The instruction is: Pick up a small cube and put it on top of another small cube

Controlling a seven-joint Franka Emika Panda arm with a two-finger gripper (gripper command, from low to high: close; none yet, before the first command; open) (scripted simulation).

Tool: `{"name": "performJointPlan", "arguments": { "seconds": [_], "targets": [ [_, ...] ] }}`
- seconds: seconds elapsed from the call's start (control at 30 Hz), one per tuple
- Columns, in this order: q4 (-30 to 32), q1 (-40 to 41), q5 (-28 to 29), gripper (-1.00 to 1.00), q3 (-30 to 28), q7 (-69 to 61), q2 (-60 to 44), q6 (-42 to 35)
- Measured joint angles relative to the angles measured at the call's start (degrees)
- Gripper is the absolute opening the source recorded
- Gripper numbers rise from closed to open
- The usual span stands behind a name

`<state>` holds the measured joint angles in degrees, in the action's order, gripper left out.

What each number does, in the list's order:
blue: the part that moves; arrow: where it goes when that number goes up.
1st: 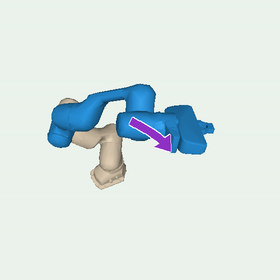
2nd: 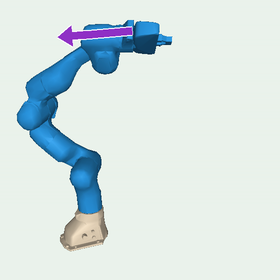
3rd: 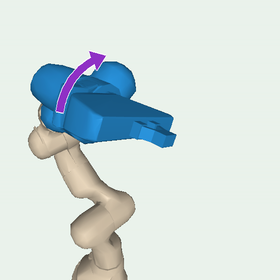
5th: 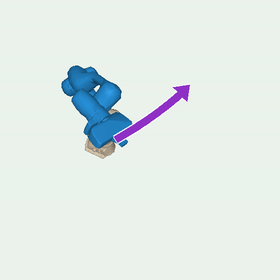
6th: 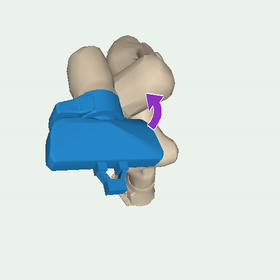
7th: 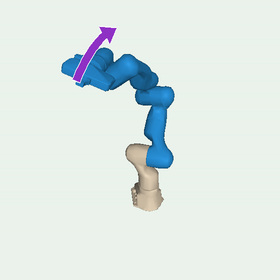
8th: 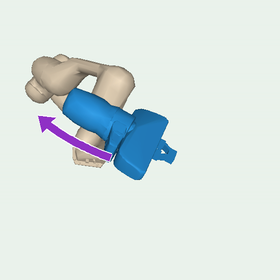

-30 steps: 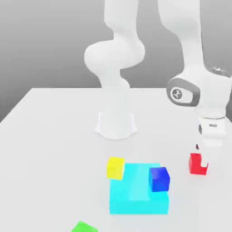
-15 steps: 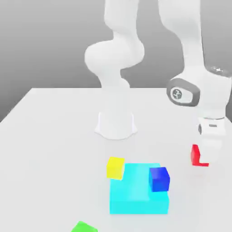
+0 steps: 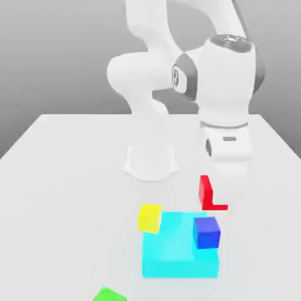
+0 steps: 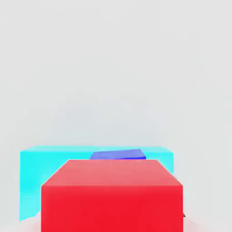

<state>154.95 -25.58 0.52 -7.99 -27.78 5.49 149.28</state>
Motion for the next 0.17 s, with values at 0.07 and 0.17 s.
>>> {"name": "performJointPlan", "arguments": {
  "seconds": [0.07, 0.17],
  "targets": [
    [0.5, 0.1, -0.2, 1.00, -0.1, -0.3, -3.2, 3.7],
    [0.5, 0.2, -0.2, 1.00, -0.1, -0.3, -3.2, 3.7]
  ]
}}
